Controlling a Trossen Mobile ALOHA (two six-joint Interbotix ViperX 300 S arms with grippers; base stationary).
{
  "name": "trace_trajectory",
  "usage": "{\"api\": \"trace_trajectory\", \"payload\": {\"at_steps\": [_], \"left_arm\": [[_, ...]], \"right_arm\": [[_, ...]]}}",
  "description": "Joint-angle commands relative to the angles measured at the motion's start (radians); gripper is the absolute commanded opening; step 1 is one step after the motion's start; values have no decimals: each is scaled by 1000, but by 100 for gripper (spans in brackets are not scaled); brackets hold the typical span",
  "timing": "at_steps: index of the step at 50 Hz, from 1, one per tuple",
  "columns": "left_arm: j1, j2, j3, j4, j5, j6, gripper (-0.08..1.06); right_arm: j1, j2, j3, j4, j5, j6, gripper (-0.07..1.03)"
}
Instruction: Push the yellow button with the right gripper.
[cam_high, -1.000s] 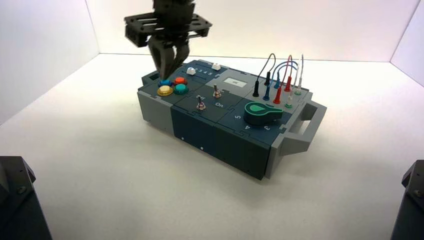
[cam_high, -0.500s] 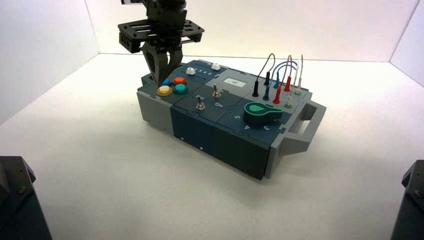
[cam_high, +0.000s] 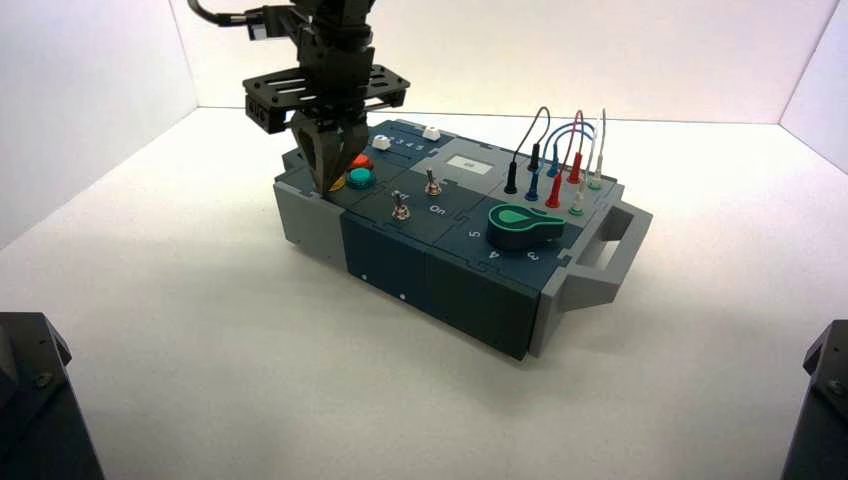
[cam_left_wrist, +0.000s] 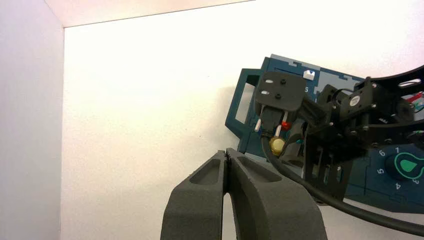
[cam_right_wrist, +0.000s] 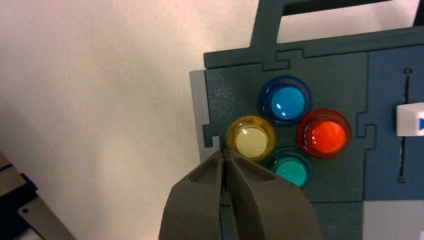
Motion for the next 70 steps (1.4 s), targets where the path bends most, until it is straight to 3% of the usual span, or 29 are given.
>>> {"api": "trace_trajectory", "payload": {"at_steps": [1,28,70], "left_arm": [[6,-6,-11,0,-5,-2,-3],[6,-5,-9,2,-9,-3,-3],[6,-2,-8,0,-14,0,-3]], "right_arm": [[-26,-17,-14,-6,-6,3,-2],[-35,-77,-18,-25,3,2,-2],[-34,-28,-61,-15,11,2,-2]]}}
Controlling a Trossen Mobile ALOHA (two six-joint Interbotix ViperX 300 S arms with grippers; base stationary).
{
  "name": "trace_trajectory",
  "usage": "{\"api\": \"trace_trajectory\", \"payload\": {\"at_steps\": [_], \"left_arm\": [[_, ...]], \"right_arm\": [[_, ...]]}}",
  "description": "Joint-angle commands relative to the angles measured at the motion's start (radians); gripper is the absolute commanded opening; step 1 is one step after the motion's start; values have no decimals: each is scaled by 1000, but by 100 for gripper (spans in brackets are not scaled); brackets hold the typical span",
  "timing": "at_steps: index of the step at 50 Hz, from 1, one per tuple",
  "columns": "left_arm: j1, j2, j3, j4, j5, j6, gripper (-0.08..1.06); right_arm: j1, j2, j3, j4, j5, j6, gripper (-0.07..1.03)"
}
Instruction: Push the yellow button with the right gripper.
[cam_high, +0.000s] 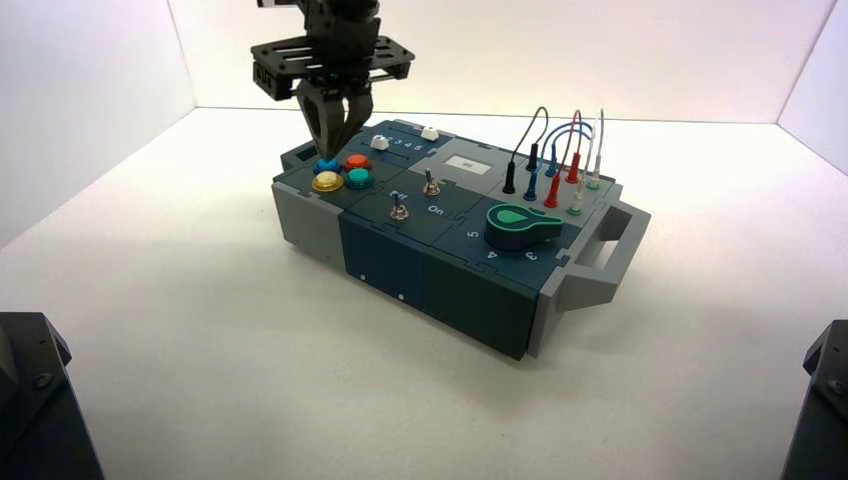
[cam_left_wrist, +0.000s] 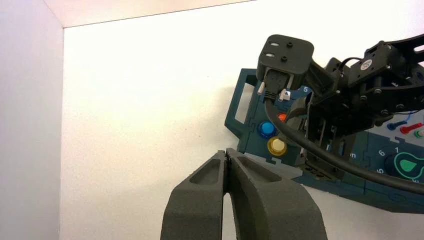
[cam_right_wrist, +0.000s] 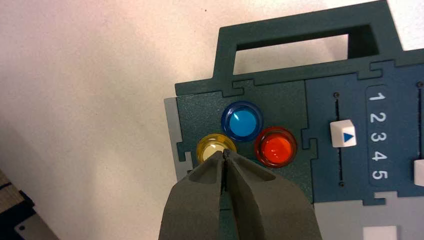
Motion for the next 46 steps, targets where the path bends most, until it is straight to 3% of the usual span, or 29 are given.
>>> {"api": "trace_trajectory", "payload": {"at_steps": [1,46], "left_arm": [[5,2,-12,2,-15,2,-3],[5,-3,2,0,-17,-2,-3]], "right_arm": [[3,-9,-17,6,0,2,-2],[5,-12,48,18,-31,2,-2]]}}
